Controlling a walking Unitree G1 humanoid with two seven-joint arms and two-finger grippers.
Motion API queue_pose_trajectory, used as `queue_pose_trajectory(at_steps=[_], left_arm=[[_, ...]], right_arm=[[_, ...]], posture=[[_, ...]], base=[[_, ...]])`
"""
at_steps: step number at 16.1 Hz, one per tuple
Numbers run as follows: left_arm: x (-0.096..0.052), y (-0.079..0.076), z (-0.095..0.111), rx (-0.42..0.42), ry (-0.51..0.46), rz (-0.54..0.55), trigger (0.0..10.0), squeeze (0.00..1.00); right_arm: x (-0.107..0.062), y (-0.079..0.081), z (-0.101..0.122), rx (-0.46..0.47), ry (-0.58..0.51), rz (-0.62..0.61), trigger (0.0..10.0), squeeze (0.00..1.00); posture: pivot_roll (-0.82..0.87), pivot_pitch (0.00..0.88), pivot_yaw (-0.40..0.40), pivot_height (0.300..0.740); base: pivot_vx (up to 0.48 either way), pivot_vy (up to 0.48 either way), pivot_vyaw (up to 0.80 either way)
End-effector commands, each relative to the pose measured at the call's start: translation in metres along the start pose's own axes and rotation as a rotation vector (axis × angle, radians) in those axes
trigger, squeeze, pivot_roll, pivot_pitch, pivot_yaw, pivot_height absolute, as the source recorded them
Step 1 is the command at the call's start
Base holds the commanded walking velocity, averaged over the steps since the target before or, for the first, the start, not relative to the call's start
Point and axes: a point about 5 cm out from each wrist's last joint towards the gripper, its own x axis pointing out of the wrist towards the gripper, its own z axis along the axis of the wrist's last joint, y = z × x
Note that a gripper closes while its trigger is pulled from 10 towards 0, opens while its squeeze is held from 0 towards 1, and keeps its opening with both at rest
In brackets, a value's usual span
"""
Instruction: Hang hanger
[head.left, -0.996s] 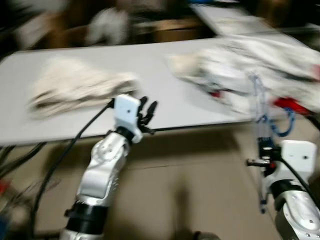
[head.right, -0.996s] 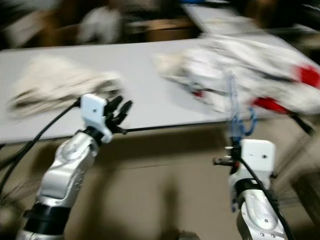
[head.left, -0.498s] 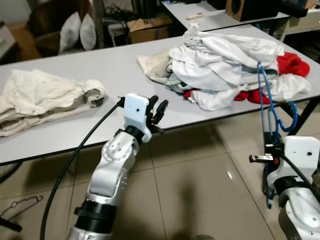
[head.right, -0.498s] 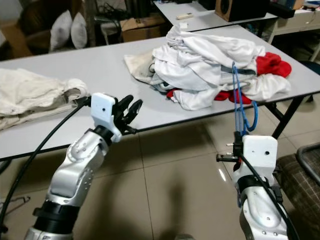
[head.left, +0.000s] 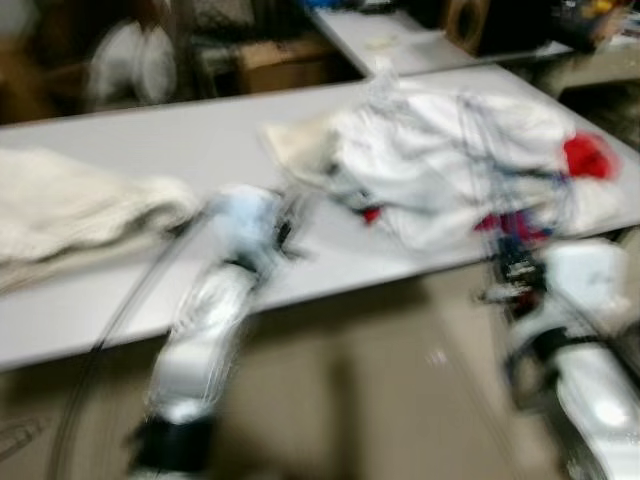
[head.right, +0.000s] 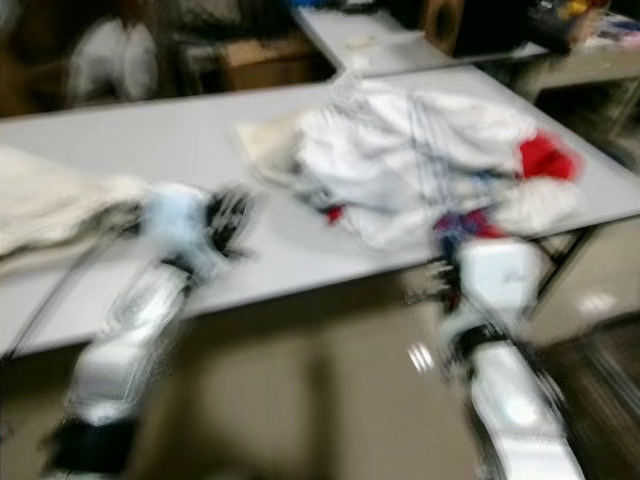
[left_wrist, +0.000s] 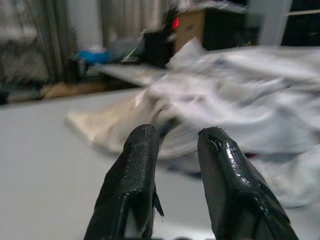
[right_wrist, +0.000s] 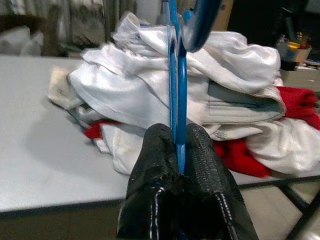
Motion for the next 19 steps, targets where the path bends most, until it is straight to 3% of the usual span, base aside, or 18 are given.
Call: queue_pose_trajectory(at_steps=[1, 5, 8, 15, 19], left_arm=[[-0.001, -0.010, 0.000, -0.011, -0.003, -0.024, 10.0, 0.00], [-0.008, -0.010, -0.005, -0.013, 0.009, -0.009, 10.0, 0.00], [-0.005, -0.012, -0.001, -0.027, -0.001, -0.013, 10.0, 0.00], [0.008, -0.006, 0.028, -0.055, -0.126, 0.012, 10.0, 0.00], [0.013, 0.002, 0.048, -0.041, -0.186, 0.030, 10.0, 0.00]], right_arm=[[-0.003, -0.005, 0.000, -0.020, 0.015, -0.006, 10.0, 0.00], [-0.009, -0.004, 0.000, -0.023, 0.028, 0.014, 10.0, 0.00], [-0.010, -0.005, 0.003, -0.020, 0.011, 0.001, 10.0, 0.00], [-0.011, -0.004, 0.014, -0.034, -0.045, 0.043, 10.0, 0.00], [-0.006, 0.001, 0.020, -0.098, -0.065, 0.122, 10.0, 0.00]], posture=[[-0.16, 0.000, -0.020, 0.740], [-0.18, 0.000, -0.027, 0.740], [-0.18, 0.000, -0.004, 0.740], [-0.19, 0.000, 0.032, 0.740], [-0.17, 0.000, 0.025, 0.740]], base=[[0.296, 0.000, -0.80], [0.293, 0.000, -0.80], [0.291, 0.000, -0.68], [0.294, 0.000, 0.00], [0.288, 0.000, 0.00]])
